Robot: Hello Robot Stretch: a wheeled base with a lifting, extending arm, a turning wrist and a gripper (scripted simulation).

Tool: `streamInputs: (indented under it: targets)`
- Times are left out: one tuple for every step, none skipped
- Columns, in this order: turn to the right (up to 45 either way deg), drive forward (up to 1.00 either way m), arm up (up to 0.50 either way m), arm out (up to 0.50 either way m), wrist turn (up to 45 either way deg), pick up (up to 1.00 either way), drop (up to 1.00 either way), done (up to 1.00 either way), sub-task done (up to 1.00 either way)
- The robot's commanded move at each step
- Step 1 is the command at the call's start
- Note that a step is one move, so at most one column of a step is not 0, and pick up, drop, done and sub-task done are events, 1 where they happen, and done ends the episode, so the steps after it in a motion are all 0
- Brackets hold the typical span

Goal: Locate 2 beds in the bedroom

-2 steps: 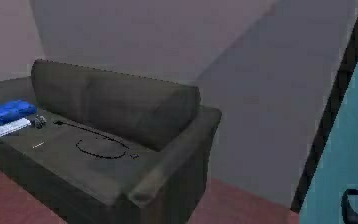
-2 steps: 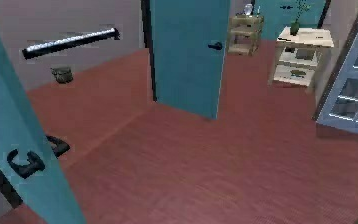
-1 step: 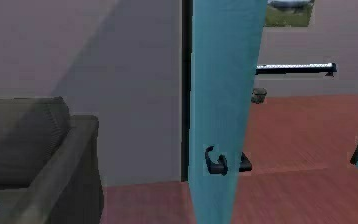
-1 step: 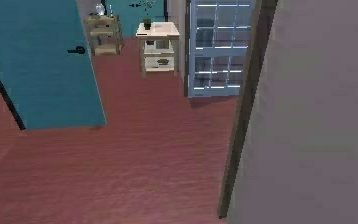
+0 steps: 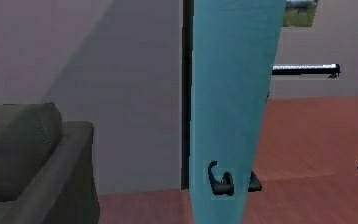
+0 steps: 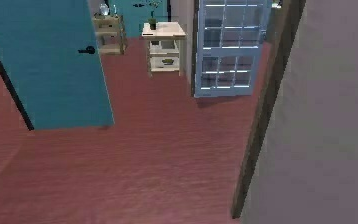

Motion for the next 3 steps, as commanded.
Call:
streamInputs:
  targets:
    - [45.0,0.0,0.0,0.0,0.0,0.0,0.0,0.0,0.0]
    - [33.0,0.0,0.0,0.0,0.0,0.0,0.0,0.0,0.0]
    - [0.0,0.55,0.0,0.0,0.0,0.0,0.0,0.0,0.0]
